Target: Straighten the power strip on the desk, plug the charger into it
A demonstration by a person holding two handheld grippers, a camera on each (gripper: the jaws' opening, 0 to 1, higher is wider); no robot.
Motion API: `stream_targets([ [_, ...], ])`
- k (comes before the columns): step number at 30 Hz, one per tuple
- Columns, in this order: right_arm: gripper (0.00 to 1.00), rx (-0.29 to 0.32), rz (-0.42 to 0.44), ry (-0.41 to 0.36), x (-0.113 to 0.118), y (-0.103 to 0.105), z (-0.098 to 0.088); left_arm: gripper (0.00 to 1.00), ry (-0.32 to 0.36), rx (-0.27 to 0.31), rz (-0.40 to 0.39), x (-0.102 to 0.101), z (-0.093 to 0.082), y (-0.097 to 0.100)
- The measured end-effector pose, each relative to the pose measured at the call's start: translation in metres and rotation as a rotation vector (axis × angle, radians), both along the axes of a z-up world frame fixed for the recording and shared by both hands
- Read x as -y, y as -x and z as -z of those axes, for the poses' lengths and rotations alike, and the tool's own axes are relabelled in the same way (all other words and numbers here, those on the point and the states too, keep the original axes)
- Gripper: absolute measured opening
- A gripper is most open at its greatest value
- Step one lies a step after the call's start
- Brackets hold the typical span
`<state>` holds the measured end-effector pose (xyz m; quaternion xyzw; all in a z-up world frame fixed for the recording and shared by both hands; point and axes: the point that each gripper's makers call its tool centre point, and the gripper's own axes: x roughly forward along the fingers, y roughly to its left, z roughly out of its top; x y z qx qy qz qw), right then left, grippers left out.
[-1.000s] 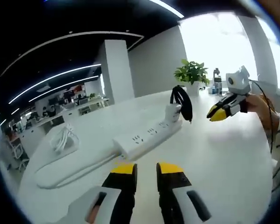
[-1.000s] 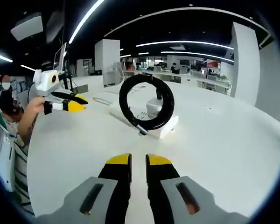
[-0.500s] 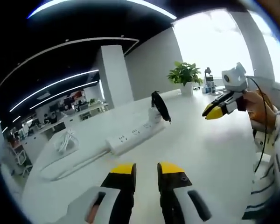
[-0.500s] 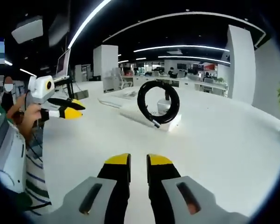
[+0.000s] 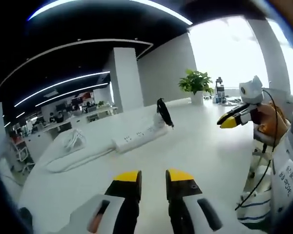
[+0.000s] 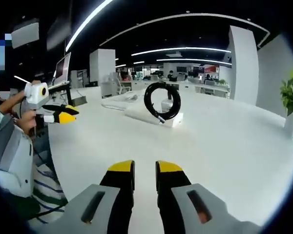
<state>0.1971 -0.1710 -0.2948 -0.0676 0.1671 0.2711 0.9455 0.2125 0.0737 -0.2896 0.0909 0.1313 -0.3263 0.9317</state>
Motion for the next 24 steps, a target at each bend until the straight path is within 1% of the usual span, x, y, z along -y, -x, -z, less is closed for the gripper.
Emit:
stream_targets([
  [3,0.15,-0.003,0.014,0.010,0.001,0.006,0.002,0.24,-0.014,-0.007,-0.022,0.000,0.001,-0.007],
  [6,0.16,-0.009,0.023,0.027,0.002,0.013,0.005,0.24,-0.025,-0.008,-0.037,-0.003,0.003,-0.006],
  [8,0.16,0.002,0.040,0.062,0.006,0.015,0.006,0.24,-0.025,-0.008,-0.042,-0.004,0.004,-0.006],
  [9,0.16,0.001,0.047,0.077,0.008,0.017,0.008,0.25,-0.024,-0.006,-0.044,-0.006,0.003,-0.010],
  [13,0.18,-0.009,0.067,0.077,0.013,0.021,0.010,0.26,-0.033,-0.019,-0.069,-0.011,0.006,-0.015],
  [18,0.19,-0.026,0.097,0.078,0.020,0.023,0.015,0.29,-0.036,-0.016,-0.098,-0.014,0.002,-0.015],
  [24,0.20,-0.023,0.108,0.101,0.024,0.024,0.015,0.30,-0.067,-0.006,-0.127,-0.019,0.001,-0.019],
])
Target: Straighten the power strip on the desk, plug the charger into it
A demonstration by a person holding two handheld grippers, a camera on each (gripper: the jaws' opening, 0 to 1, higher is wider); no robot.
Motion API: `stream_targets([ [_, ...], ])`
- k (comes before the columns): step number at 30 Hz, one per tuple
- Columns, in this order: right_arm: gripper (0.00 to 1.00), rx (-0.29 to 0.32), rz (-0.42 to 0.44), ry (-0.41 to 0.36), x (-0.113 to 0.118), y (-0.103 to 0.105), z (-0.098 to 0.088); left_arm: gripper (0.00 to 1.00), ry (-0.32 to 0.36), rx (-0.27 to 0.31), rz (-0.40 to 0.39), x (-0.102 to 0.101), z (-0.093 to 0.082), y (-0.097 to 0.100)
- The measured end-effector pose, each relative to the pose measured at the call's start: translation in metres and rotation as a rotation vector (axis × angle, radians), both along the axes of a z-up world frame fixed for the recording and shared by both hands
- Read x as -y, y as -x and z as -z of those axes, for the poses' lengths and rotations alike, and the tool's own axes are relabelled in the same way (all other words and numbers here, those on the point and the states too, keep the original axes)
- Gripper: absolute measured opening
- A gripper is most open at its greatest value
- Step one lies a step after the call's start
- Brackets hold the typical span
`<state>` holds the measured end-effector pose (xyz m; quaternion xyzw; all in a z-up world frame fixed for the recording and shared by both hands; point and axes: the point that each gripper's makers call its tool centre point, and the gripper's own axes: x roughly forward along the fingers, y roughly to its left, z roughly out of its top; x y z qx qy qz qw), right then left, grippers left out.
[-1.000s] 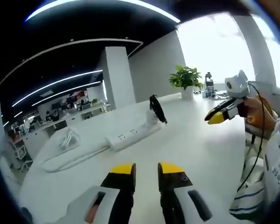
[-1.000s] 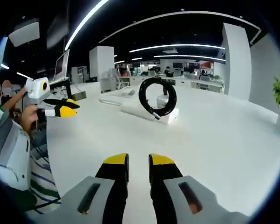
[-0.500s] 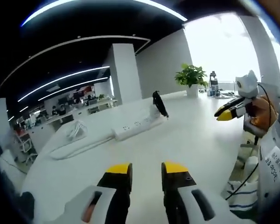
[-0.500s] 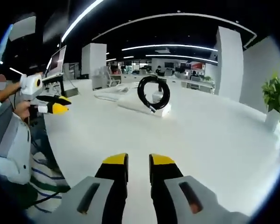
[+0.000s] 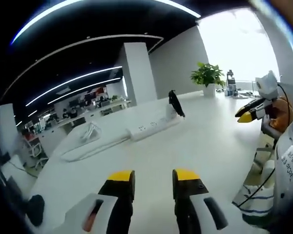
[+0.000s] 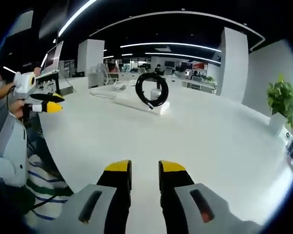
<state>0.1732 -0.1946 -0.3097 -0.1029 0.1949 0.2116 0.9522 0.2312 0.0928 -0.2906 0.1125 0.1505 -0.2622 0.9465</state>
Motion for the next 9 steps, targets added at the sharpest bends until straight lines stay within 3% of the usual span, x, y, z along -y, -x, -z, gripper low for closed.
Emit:
stream_targets([
  [9,0.21,0.000,0.016,0.022,0.0049,0.0000,0.0010,0.32,-0.010,-0.011,-0.009,-0.0055,0.0042,0.0030],
])
